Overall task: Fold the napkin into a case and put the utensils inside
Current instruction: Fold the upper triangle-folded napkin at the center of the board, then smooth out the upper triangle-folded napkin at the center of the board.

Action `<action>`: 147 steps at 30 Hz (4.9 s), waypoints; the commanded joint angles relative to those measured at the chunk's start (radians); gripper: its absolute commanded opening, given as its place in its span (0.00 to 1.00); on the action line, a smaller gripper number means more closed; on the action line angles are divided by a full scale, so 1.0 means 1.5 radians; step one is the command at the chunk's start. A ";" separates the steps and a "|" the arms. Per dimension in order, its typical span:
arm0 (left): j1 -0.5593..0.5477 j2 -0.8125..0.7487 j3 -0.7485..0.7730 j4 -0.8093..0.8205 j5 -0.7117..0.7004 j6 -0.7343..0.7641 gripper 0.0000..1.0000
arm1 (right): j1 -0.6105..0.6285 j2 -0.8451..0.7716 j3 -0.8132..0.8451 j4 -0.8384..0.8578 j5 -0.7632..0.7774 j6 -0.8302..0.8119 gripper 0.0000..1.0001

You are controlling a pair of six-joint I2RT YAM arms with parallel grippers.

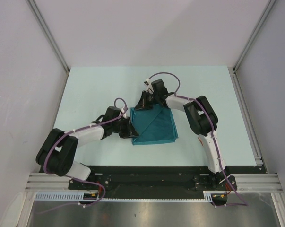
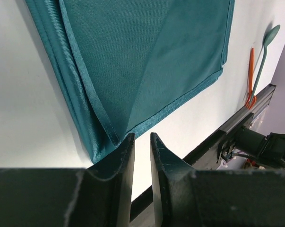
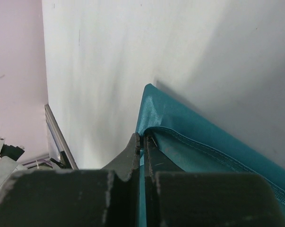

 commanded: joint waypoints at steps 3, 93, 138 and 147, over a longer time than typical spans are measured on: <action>0.001 0.003 0.024 0.024 0.013 0.012 0.24 | -0.001 0.029 0.044 0.025 -0.027 0.012 0.00; 0.010 0.015 -0.095 0.056 -0.054 0.012 0.18 | -0.207 -0.081 -0.160 0.098 -0.040 0.002 0.24; 0.147 0.224 0.303 -0.025 0.035 0.019 0.40 | 0.077 -0.236 -0.246 -0.048 0.090 -0.089 0.52; 0.196 0.006 0.260 -0.159 -0.064 0.020 0.54 | 0.228 -0.210 -0.040 -0.388 0.396 -0.159 0.63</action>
